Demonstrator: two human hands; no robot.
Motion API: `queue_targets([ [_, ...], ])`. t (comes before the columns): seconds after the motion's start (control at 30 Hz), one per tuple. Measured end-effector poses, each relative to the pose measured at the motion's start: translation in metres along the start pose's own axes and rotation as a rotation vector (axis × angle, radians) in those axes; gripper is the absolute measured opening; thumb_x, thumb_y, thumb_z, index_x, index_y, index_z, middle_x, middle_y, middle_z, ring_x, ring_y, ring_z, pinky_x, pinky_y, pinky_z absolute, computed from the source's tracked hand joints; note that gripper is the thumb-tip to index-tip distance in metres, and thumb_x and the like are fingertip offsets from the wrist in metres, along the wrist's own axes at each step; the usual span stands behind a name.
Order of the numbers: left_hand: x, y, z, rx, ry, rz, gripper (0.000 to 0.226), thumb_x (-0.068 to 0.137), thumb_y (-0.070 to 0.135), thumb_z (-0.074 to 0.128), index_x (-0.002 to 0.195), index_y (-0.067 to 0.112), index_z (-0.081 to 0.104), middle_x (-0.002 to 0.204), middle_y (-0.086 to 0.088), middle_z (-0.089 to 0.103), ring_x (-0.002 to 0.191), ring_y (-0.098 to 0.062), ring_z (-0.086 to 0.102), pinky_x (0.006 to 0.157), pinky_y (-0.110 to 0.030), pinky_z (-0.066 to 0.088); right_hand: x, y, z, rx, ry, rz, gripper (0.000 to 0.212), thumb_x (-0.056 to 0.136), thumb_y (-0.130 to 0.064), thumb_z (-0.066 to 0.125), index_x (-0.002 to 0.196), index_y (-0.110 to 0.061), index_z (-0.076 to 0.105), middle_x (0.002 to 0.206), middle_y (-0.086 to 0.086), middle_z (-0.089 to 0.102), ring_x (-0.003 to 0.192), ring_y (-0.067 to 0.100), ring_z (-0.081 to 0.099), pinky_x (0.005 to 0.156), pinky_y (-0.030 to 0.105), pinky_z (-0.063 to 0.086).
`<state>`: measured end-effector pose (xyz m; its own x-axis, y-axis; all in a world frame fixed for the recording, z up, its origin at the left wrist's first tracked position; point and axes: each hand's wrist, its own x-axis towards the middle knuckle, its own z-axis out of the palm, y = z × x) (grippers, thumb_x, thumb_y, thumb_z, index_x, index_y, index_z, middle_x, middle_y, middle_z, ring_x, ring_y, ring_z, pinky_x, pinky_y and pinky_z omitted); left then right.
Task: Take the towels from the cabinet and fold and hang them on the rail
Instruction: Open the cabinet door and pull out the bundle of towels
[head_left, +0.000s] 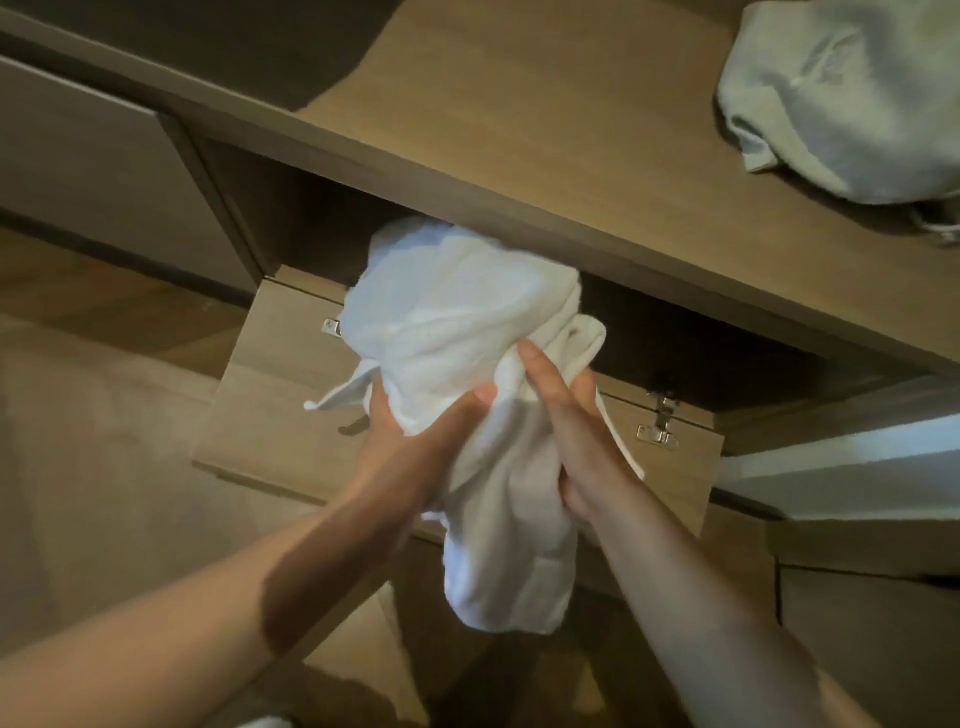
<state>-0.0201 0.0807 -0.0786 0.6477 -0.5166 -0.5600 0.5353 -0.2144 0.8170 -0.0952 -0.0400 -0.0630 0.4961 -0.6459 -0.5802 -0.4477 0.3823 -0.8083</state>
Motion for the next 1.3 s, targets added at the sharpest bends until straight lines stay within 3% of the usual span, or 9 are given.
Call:
queue_targets([
  [0.2,-0.108,0.060,-0.022,0.041,0.083,-0.067,0.092,0.051,0.074,0.073,0.133,0.039,0.047,0.116,0.009,0.066,0.100,-0.012,0.067,0.062,-0.022,0.058,-0.100,-0.049,0.015,-0.135,-0.028,0.059,0.115,0.048,-0.096,0.053,0.145,-0.044,0.023,0.120,-0.008,0.058,0.096,0.014,0.062,0.076,0.038,0.055],
  [0.33,-0.182,0.108,-0.022,0.012,0.135,-0.004,0.053,0.064,0.055,0.078,0.108,0.057,0.048,0.111,0.025,0.066,0.101,0.007,0.064,0.068,-0.007,0.052,-0.171,-0.098,0.017,-0.175,-0.029,0.105,0.098,0.059,-0.083,0.047,0.146,-0.044,0.024,0.099,-0.021,0.054,0.075,-0.004,0.053,0.052,0.016,0.040],
  [0.43,-0.236,0.157,-0.027,0.000,0.161,0.006,0.062,0.064,0.056,0.079,0.118,0.052,0.049,0.108,0.030,0.066,0.100,0.007,0.064,0.070,-0.013,0.054,-0.227,-0.146,0.018,-0.167,-0.025,0.067,0.091,0.065,-0.076,0.049,0.145,-0.039,0.029,0.092,-0.023,0.051,0.059,-0.015,0.058,0.038,0.001,0.036],
  [0.7,-0.372,0.339,-0.011,0.057,0.148,0.062,0.088,0.063,0.057,0.078,0.138,0.034,0.038,0.136,0.009,0.054,0.125,-0.012,0.054,0.105,-0.040,0.045,-0.356,-0.305,0.006,0.011,-0.054,-0.073,0.069,0.071,-0.071,0.068,0.132,-0.051,0.043,0.121,-0.016,0.062,0.097,0.001,0.066,0.082,0.023,0.054],
  [0.77,-0.403,0.384,0.003,0.063,0.207,0.087,0.105,0.056,0.061,0.084,0.144,0.037,0.032,0.140,0.009,0.051,0.126,-0.014,0.053,0.106,-0.044,0.044,-0.387,-0.347,-0.005,0.021,-0.064,-0.093,0.084,0.056,-0.084,0.066,0.130,-0.057,0.039,0.114,-0.023,0.061,0.092,-0.001,0.066,0.075,0.021,0.054],
  [0.9,-0.456,0.455,0.031,0.058,0.144,0.219,0.096,0.059,0.060,0.076,0.142,0.038,0.032,0.140,0.010,0.049,0.126,-0.014,0.051,0.104,-0.043,0.045,-0.440,-0.423,-0.033,0.064,-0.089,-0.153,0.106,0.038,-0.094,0.063,0.133,-0.061,0.030,0.136,-0.012,0.054,0.117,0.017,0.058,0.101,0.047,0.048],
  [1.0,-0.489,0.494,0.051,0.048,0.105,0.340,0.072,0.057,0.060,0.076,0.121,0.052,0.043,0.123,0.021,0.059,0.105,0.008,0.060,0.083,-0.021,0.051,-0.475,-0.469,-0.056,0.051,-0.068,-0.240,0.113,0.032,-0.097,0.060,0.134,-0.060,0.031,0.129,-0.016,0.056,0.113,0.014,0.060,0.096,0.043,0.050],
  [1.13,-0.523,0.541,0.084,0.040,0.060,0.470,0.097,0.053,0.068,0.076,0.138,0.044,0.036,0.136,0.015,0.054,0.122,-0.012,0.056,0.099,-0.046,0.050,-0.513,-0.527,-0.090,0.044,-0.053,-0.377,0.115,0.037,-0.096,0.059,0.139,-0.052,0.032,0.124,-0.018,0.059,0.107,0.010,0.063,0.096,0.043,0.051],
  [1.3,-0.547,0.592,0.110,0.057,0.050,0.619,0.102,0.050,0.071,0.073,0.140,0.041,0.033,0.135,0.012,0.054,0.121,-0.014,0.056,0.099,-0.045,0.050,-0.548,-0.583,-0.115,0.020,-0.040,-0.517,0.107,0.045,-0.094,0.054,0.140,-0.053,0.028,0.127,-0.015,0.057,0.098,0.002,0.064,0.078,0.028,0.056],
])
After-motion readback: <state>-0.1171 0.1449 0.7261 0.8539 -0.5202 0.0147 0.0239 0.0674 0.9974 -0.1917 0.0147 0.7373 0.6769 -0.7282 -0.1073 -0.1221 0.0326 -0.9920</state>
